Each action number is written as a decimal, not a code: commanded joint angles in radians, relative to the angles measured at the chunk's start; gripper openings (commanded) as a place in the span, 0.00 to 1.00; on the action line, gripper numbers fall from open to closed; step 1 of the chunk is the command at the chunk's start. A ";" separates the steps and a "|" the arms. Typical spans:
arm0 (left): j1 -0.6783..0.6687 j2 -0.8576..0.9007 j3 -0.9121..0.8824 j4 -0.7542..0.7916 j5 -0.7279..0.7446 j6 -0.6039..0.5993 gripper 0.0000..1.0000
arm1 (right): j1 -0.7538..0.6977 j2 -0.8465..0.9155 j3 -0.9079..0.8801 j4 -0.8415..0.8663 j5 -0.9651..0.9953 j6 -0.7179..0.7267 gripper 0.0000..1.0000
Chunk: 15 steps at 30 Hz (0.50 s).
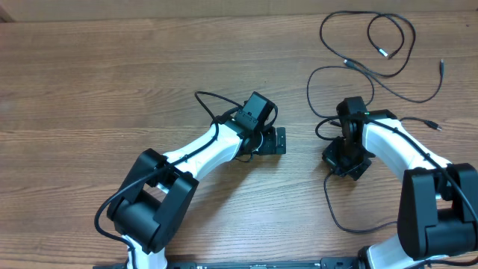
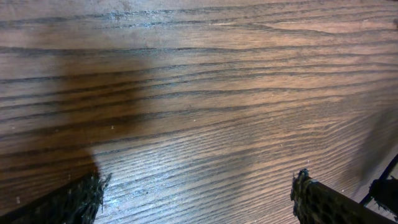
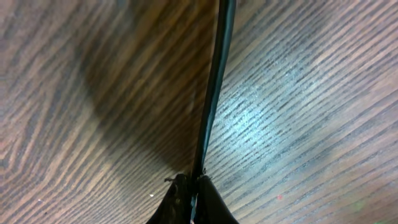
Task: Untangle cables
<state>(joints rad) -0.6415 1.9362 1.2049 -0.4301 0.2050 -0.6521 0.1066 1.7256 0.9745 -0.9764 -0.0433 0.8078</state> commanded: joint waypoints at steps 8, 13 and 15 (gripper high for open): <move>0.006 0.016 -0.005 -0.010 -0.005 -0.006 0.99 | 0.005 0.006 -0.008 0.045 0.061 0.004 0.05; 0.006 0.016 -0.005 -0.010 -0.005 -0.006 0.99 | 0.005 0.023 -0.008 0.067 0.072 0.004 0.05; 0.006 0.016 -0.005 -0.010 -0.005 -0.006 0.99 | 0.005 0.044 -0.008 0.076 0.072 0.004 0.05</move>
<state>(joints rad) -0.6415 1.9362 1.2049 -0.4301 0.2050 -0.6521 0.1062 1.7359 0.9741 -0.9131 0.0071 0.8082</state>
